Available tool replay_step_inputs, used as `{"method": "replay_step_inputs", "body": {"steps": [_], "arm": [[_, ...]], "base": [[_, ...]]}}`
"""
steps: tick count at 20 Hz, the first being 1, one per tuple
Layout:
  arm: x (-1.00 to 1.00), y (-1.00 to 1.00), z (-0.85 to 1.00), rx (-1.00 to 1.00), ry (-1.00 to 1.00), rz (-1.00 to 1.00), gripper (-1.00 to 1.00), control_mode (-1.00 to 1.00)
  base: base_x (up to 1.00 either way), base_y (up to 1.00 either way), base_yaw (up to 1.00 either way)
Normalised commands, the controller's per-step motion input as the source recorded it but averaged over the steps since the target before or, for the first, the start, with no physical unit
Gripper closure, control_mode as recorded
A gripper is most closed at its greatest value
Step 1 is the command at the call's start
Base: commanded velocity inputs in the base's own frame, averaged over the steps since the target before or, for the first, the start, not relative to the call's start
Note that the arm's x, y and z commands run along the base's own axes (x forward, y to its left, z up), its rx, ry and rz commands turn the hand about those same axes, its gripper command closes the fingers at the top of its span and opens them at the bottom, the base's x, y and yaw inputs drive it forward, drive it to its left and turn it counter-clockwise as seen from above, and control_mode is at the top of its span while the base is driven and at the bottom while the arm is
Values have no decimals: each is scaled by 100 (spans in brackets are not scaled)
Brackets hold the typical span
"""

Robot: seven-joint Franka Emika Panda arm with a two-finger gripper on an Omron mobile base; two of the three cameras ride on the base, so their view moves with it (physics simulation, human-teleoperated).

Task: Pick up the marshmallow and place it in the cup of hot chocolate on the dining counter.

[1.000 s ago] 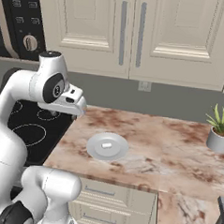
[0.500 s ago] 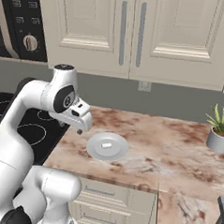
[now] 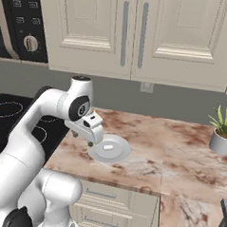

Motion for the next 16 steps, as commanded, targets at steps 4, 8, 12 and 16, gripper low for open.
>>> {"method": "replay_step_inputs", "body": {"steps": [4, 8, 12, 16], "arm": [[20, -28, -27, 0, 1, -14, -100, -100], [30, -19, -23, 0, 0, -10, -100, -100], [35, -8, -29, 0, 2, -12, -100, -100], [33, -6, -31, 0, 5, -12, -100, -100]], "base": [[0, 0, 0], [0, 0, 0], [0, 0, 0], [0, 0, 0]]}}
